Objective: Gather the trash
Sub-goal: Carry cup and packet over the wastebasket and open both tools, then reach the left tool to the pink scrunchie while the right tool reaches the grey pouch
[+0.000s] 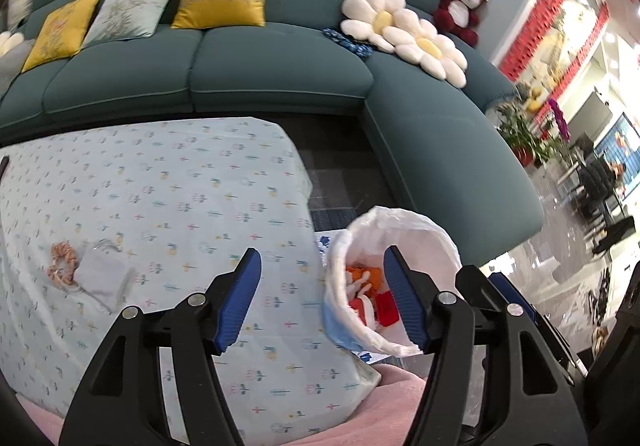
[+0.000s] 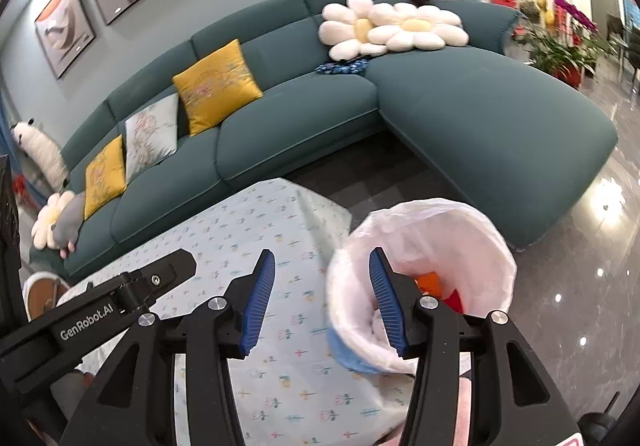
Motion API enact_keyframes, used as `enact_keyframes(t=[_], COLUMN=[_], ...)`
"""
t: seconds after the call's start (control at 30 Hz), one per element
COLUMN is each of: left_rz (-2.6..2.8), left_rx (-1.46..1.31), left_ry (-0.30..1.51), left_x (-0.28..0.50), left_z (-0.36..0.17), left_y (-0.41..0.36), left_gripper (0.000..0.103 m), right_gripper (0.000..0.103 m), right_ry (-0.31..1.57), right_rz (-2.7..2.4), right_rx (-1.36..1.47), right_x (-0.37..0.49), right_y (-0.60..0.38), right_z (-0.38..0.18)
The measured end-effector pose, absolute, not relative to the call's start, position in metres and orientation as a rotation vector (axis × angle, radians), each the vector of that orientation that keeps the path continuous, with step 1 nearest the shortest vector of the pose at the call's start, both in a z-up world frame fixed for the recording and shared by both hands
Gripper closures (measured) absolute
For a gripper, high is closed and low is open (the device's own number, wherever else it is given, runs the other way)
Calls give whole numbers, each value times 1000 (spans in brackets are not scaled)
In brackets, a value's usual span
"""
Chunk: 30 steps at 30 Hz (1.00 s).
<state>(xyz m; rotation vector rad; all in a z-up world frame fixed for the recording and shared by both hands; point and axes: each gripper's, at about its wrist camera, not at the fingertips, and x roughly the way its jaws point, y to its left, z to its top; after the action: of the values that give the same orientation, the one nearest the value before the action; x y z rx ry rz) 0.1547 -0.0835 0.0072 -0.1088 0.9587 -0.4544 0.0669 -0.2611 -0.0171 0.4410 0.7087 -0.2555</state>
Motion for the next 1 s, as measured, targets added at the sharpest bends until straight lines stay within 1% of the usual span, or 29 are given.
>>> enact_keyframes(t=[0.1, 0.2, 0.27, 0.47, 0.57, 0.8, 1.0], left_rz=[-432, -391, -368, -280, -226, -105, -11], left_rx=[-134, -161, -177, -235, -260, -328, -360], left_ry=[958, 959, 964, 989, 1000, 1049, 1094], left_x=[158, 162, 164, 172, 175, 183, 190], left_z=[6, 2, -2, -21, -32, -68, -101], left_y=[-63, -40, -23, 37, 69, 146, 206], left_gripper=[41, 34, 34, 32, 29, 29, 29], right_gripper=[54, 49, 46, 46, 46, 46, 46], right_ry=[718, 727, 734, 778, 804, 868, 956], right_rz=[-232, -212, -199, -147, -116, -41, 6], right_rx=[414, 392, 383, 334, 312, 249, 227], right_x=[74, 80, 84, 97, 104, 123, 144], right_y=[-242, -222, -210, -166, -141, -84, -39], right_z=[-15, -13, -15, -26, -34, -56, -90])
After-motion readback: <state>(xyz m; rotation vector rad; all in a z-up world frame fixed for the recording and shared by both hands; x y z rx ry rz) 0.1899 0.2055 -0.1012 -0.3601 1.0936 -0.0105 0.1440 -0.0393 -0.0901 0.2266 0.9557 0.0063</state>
